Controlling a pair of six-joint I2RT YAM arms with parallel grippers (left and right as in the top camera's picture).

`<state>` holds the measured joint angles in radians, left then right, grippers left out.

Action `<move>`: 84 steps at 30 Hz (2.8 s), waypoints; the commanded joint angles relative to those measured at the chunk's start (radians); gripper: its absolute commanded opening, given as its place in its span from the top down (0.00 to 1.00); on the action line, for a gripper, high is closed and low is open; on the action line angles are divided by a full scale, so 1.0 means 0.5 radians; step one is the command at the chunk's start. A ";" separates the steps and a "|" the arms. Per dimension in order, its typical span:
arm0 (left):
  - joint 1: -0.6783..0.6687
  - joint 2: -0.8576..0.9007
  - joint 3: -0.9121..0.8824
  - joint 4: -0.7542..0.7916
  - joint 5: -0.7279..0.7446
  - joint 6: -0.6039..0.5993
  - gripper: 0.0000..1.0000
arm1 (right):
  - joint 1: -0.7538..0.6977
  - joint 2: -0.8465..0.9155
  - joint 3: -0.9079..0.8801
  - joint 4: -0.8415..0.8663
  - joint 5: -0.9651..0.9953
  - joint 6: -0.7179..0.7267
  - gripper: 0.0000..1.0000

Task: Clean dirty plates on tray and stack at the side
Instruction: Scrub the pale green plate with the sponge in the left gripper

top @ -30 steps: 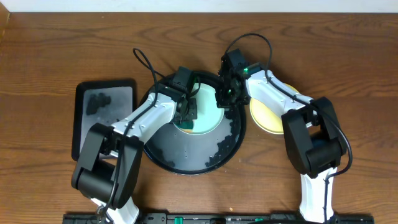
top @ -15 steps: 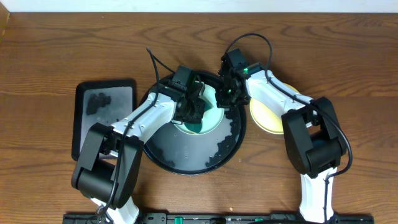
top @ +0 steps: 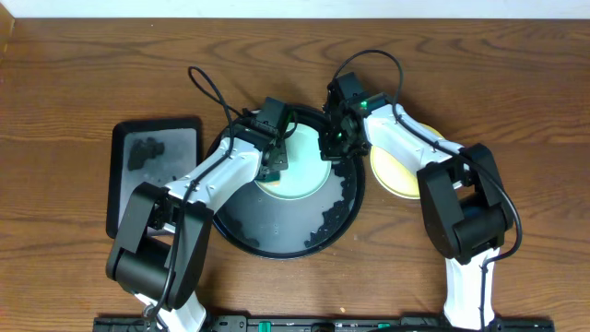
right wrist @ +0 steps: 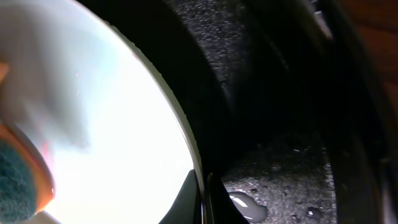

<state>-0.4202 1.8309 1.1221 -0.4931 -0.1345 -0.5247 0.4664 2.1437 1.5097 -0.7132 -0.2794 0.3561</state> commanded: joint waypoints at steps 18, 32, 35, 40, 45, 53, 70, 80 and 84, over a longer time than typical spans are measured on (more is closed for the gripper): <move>0.021 0.060 -0.014 0.253 0.179 0.671 0.93 | 0.230 0.011 -0.040 -0.069 -0.123 0.037 0.99; 0.021 0.097 -0.015 -0.233 0.082 0.535 0.92 | 0.230 0.011 -0.040 -0.074 -0.077 0.102 0.99; 0.021 0.097 -0.015 -0.249 0.655 0.955 0.93 | 0.230 0.011 -0.040 -0.074 -0.077 0.102 0.99; 0.021 0.097 -0.015 -0.266 1.235 1.386 0.93 | 0.230 0.011 -0.040 -0.074 -0.077 0.102 0.99; 0.023 0.097 -0.015 -0.153 0.925 1.263 0.93 | 0.230 0.011 -0.040 -0.074 -0.077 0.102 0.99; 0.022 0.097 -0.014 -0.217 -0.857 -0.368 0.93 | 0.230 0.011 -0.040 -0.074 -0.077 0.101 0.99; 0.018 0.097 -0.014 -0.367 1.022 0.909 0.92 | 0.230 0.011 -0.040 -0.072 -0.077 0.102 0.99; 0.069 0.097 -0.008 -0.163 1.153 1.109 0.92 | 0.230 0.011 -0.040 -0.069 -0.078 0.101 0.99; 0.144 0.097 -0.008 0.040 0.616 0.742 0.93 | 0.230 0.011 -0.040 -0.070 -0.078 0.101 0.99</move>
<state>-0.3729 1.8576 1.1229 -0.5480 0.3534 -0.0387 0.5743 2.1426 1.5036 -0.7433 -0.3164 0.4023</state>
